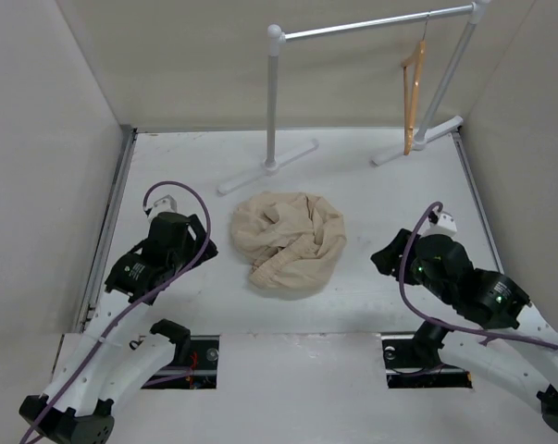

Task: Place the trousers on the hanger
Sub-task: Flatten out the trousers at the center of the board.

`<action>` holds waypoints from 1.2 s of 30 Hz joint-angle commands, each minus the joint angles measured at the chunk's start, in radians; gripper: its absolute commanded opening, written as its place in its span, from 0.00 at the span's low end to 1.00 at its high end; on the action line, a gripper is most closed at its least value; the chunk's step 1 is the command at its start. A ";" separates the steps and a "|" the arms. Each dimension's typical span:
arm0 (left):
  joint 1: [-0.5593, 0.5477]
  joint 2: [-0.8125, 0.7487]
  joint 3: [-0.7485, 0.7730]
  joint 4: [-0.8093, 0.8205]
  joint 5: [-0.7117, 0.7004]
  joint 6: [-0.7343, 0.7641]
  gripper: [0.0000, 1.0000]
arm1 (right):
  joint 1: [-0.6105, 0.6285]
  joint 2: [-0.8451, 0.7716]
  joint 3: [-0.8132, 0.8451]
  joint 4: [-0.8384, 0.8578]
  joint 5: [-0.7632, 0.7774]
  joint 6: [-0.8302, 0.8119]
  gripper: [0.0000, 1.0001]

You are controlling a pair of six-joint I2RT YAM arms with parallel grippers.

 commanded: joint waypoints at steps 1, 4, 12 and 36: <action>0.015 -0.013 0.023 -0.005 0.028 -0.002 0.68 | 0.023 0.020 0.008 0.020 -0.017 -0.018 0.62; 0.044 -0.028 0.012 -0.005 0.041 -0.002 0.68 | 0.058 0.065 0.027 0.050 -0.024 -0.035 0.44; 0.195 -0.068 -0.009 -0.053 -0.012 0.039 0.62 | 0.304 0.365 0.091 0.269 -0.058 0.023 0.07; 0.419 -0.058 -0.170 0.009 0.065 -0.067 0.64 | 0.425 1.329 0.587 0.355 0.107 -0.211 0.73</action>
